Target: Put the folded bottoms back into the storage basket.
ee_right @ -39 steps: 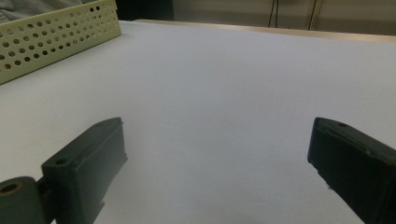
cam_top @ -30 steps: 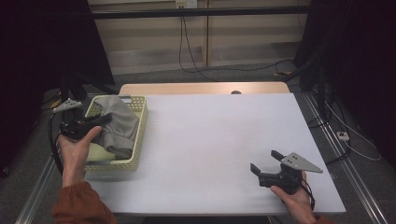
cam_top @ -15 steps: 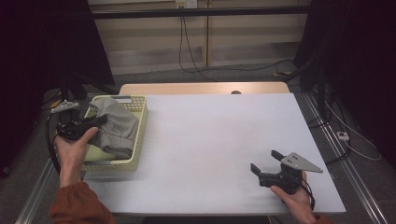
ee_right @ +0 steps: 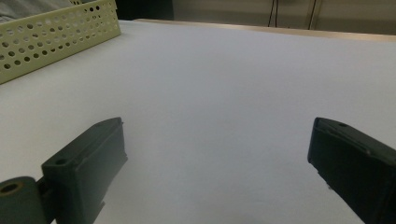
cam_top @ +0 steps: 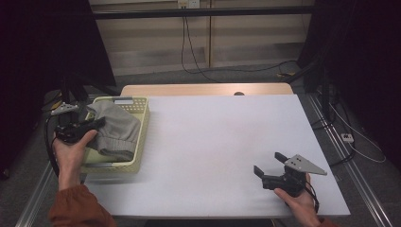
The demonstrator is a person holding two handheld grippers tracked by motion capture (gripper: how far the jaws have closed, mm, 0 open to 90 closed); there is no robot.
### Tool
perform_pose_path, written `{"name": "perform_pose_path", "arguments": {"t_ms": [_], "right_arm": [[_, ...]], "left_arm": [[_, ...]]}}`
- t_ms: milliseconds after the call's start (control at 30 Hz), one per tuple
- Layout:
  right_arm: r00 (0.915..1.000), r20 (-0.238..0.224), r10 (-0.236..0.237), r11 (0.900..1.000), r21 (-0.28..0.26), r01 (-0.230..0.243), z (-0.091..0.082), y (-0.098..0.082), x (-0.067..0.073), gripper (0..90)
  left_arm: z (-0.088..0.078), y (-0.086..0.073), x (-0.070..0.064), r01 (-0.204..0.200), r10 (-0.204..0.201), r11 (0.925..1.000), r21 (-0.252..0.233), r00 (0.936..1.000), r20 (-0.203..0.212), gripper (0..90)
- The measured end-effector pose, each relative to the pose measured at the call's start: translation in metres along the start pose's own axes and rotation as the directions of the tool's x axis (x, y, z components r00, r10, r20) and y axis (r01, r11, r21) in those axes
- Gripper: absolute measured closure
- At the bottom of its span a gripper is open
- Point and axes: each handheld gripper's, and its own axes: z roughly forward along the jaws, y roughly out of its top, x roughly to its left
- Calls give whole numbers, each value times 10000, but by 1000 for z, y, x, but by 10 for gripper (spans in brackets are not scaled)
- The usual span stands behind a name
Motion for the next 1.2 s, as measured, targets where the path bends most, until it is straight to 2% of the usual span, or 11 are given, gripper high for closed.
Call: {"name": "perform_pose_path", "arguments": {"t_ms": [200, 267, 433, 533, 733, 967, 1033, 1067, 1200], "right_arm": [[10000, 10, -18, 10000, 16, 18, 0, 0, 0, 40], [10000, -4, -17, 10000, 39, 17, 0, 0, 0, 41], [10000, 6, 35, 10000, 18, -35, 0, 0, 1, 41], [10000, 12, 27, 10000, 16, -27, 0, 0, 1, 41], [10000, 2, 0, 10000, 24, 0, 0, 0, 1, 41], [10000, -13, -50, 10000, 49, 50, 0, 0, 1, 41], [10000, -48, -10, 9999, 104, 10, 0, 0, 1, 40], [10000, -46, -24, 9999, 101, 24, 0, 0, 1, 40], [10000, -64, -52, 9999, 94, 53, 0, 0, 1, 40]], "left_arm": [[0, -1, 1, -41, 41, 10000, -4, 10000, 22, 754], [1, -1, 0, -134, 135, 9999, 68, 9996, -260, 755], [3, -3, 2, -186, 200, 9995, 249, 9982, -560, 752], [5, -4, 2, -438, 468, 9983, 388, 9956, -810, 750], [10, -5, 2, -342, 411, 9973, 643, 9932, -1089, 749], [18, -10, 9, 146, -25, 9953, 960, 9921, -1257, 747], [19, -10, 9, 123, 58, 9919, 1264, 9899, -1417, 746], [21, -11, 7, 100, 78, 9930, 1175, 9887, -1496, 746], [28, -11, 6, 62, 134, 9910, 1336, 9892, -1458, 745]]}}
